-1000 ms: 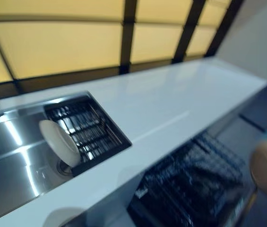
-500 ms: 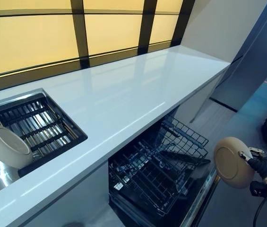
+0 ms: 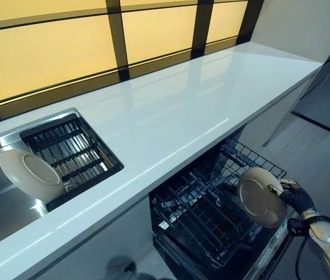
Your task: Take plates into dishwasher
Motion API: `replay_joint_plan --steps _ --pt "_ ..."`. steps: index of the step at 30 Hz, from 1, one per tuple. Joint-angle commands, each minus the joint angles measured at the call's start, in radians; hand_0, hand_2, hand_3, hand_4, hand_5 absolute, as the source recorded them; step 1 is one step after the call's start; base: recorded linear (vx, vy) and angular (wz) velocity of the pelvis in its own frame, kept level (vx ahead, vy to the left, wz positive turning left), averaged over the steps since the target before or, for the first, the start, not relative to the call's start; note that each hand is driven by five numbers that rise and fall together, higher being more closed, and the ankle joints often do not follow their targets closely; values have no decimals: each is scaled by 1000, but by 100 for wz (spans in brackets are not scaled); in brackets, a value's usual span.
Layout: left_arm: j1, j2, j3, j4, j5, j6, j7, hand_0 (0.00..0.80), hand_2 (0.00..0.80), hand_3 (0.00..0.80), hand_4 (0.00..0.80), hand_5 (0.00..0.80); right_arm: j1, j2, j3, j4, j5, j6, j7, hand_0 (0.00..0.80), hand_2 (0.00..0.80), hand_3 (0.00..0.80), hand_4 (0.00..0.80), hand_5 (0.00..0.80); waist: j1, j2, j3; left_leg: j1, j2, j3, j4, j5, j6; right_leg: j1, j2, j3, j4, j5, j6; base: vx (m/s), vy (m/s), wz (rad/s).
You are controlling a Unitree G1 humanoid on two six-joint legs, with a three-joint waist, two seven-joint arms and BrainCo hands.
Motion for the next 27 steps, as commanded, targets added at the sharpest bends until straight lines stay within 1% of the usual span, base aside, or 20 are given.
replay_joint_plan --steps 1,7,9,11,14,16,20,23,25,27 --pt "-57 23 -12 28 35 -24 -14 0 0 0 0 0 -88 15 17 -102 -43 -28 16 800 800 800 800 800 2 -41 -13 -9 2 -11 27 -46 -30 -46 -8 5 75 -7 20 15 2 6" --pt "-71 16 -27 13 38 -23 -20 0 0 0 0 0 -83 26 68 -136 -102 5 22 800 800 800 800 800 -1 -36 -16 0 1 -18 26 -47 -31 -51 -9 3 83 -8 20 19 0 5" --pt "-75 13 -34 6 35 -18 -17 0 0 0 0 0 -80 32 83 -143 -130 5 13 800 800 800 800 800 -3 -36 -14 1 1 -19 26 -47 -31 -52 -9 4 85 -9 20 0 0 0" --pt "-76 10 -39 -2 38 -17 -18 0 0 0 0 0 -72 40 101 -150 -189 0 -4 800 800 800 800 800 -3 -34 -12 5 0 -21 26 -48 -30 -50 -10 3 87 -9 21 0 0 0" --pt "-73 6 -43 -8 40 -14 -17 0 0 0 0 0 -67 43 120 -159 -224 5 -18 800 800 800 800 800 -2 -34 -12 9 0 -22 25 -48 -29 -47 -10 3 86 -9 23 0 0 0" --pt "-69 2 -45 -8 43 -11 -12 0 0 0 0 0 -59 49 134 -172 -268 -7 -35 800 800 800 800 800 -2 -33 -12 12 0 -21 24 -49 -28 -44 -11 3 86 -8 23 0 0 0" --pt "-65 -2 -43 -9 47 0 -9 0 0 0 0 0 -46 60 150 -196 -300 10 -56 800 800 800 800 800 -5 -31 -12 17 -2 -21 24 -49 -29 -41 -11 5 85 -7 25 0 0 0" --pt "-65 -4 -41 -14 39 14 -8 0 0 0 0 0 -30 81 174 -216 -357 14 -101 800 800 800 800 800 -8 -27 -13 17 -4 -23 24 -51 -29 -42 -12 9 86 -9 27 0 0 0" --pt "-60 -11 -46 -8 32 7 -3 0 0 0 0 0 -22 98 203 -226 -379 22 -138 800 800 800 800 800 -9 -24 -12 19 -4 -23 25 -52 -28 -40 -13 9 87 -11 27 0 0 0" --pt "-59 -16 -50 -10 30 5 -2 0 0 0 0 0 -22 112 225 -223 -412 17 -174 800 800 800 800 800 -7 -21 -8 18 -3 -25 26 -52 -27 -40 -14 9 88 -13 26 0 0 0"
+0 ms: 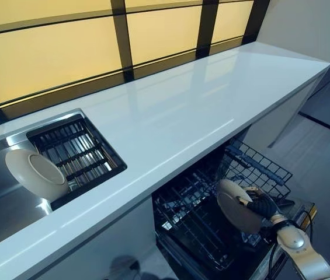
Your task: Take plates into dishwasher
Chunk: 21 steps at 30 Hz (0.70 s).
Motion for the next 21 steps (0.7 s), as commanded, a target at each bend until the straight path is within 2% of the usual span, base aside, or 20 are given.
replay_joint_plan --steps 1,13,21 --pt "-55 6 -29 13 27 -10 12 0 0 0 0 0 -36 19 30 -96 -85 -38 -97 800 800 800 800 800 -4 -35 -8 13 5 -7 27 -52 -27 -57 -10 26 90 -7 23 0 0 0" --pt "-91 -11 -76 -13 27 2 17 0 0 0 0 0 -111 24 170 -98 -272 -30 -213 800 800 800 800 800 19 -25 20 -7 5 -30 32 -52 -28 -71 -18 17 104 -18 23 -3 -1 2" --pt "-117 -15 -101 -8 40 11 8 0 0 0 0 0 -167 27 270 -51 -314 28 -250 800 800 800 800 800 41 -21 25 -16 3 -47 34 -52 -31 -73 -26 3 110 -21 25 1 -3 2"
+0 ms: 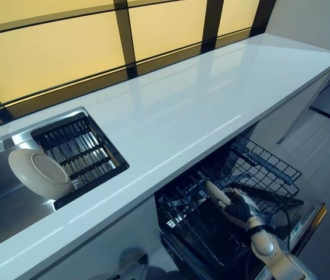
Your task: Take plates into dishwasher
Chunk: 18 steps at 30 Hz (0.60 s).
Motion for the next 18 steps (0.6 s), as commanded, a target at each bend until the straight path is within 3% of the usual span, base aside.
replay_joint_plan --steps 1,18 --pt "-77 19 -37 18 42 -4 5 0 0 0 0 0 -85 18 22 -30 -28 1 -53 800 800 800 800 800 24 -44 14 5 8 -24 33 -52 -32 -67 -26 22 110 -14 27 1 -2 4" --pt "-116 23 -58 17 52 4 -7 0 0 0 0 0 -191 71 89 84 -8 50 -140 800 800 800 800 800 46 -28 43 -21 -18 -50 26 -54 -26 -93 -42 9 111 -9 27 -16 -3 5"
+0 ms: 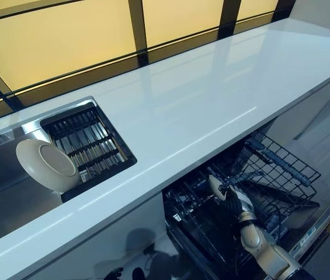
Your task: Take plates into dishwasher
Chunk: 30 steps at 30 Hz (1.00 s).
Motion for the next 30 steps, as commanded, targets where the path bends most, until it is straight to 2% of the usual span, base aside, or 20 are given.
replay_joint_plan --steps 1,20,30 --pt "-75 23 -34 12 53 0 -8 0 0 0 0 0 -77 28 30 -47 8 -13 -40 800 800 800 800 800 31 -47 1 1 -8 -21 26 -59 -30 -92 -37 34 112 -1 24 0 0 0" --pt "-64 24 -32 1 63 15 -17 0 0 0 0 0 -35 39 -20 -11 44 -7 -67 800 800 800 800 800 28 -52 -8 24 -4 -12 23 -64 -25 -84 -38 29 117 3 26 9 -3 0" --pt "-56 37 -24 7 87 6 -30 0 0 0 0 0 -42 46 -48 104 30 6 -69 800 800 800 800 800 43 -48 -2 25 -10 -24 21 -62 -22 -83 -40 14 119 9 25 0 -7 2"
